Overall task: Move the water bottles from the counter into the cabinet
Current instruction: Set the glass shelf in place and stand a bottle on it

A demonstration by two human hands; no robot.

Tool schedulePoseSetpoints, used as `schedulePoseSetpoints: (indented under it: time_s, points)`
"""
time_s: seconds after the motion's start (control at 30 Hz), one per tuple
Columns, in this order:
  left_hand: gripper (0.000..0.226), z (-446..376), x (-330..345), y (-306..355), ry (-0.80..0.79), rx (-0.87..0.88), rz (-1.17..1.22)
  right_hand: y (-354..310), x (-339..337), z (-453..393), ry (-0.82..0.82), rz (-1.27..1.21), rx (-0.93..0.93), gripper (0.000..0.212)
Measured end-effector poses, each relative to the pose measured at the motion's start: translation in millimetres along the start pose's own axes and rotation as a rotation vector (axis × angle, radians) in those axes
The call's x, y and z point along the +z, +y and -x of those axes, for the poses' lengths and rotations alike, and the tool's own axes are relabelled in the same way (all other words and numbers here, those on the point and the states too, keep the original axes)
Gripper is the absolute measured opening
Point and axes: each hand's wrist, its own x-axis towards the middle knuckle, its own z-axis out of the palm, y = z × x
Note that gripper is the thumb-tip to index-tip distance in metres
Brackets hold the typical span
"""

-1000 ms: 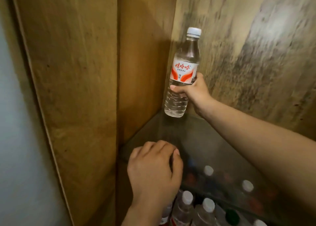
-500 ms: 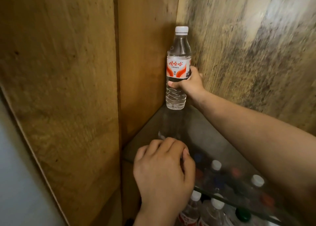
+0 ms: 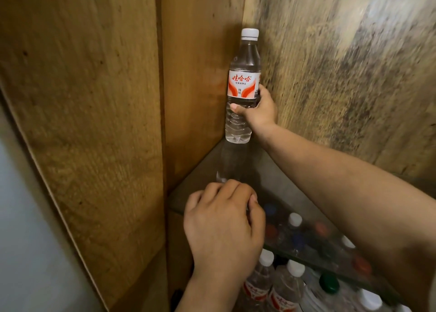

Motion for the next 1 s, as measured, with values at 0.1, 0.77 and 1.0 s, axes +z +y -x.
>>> schedulePoseSetpoints:
  time_s: [0.1, 0.77, 1.0]
  points:
    - [0.025, 0.0, -0.3, 0.2, 0.002, 0.000, -0.006, 0.7, 2.3, 3.3, 0.031, 0.050, 0.003, 0.067]
    - [0.026, -1.9, 4.3, -3.3, 0.007, 0.004, -0.030, 9.8, 6.7, 3.6, -0.070, 0.134, 0.167, 0.093]
    - [0.032, -1.4, 4.2, -5.8, 0.023, 0.034, -0.041, -16.4, -27.9, 27.3, -0.305, 0.083, 0.287, 0.049]
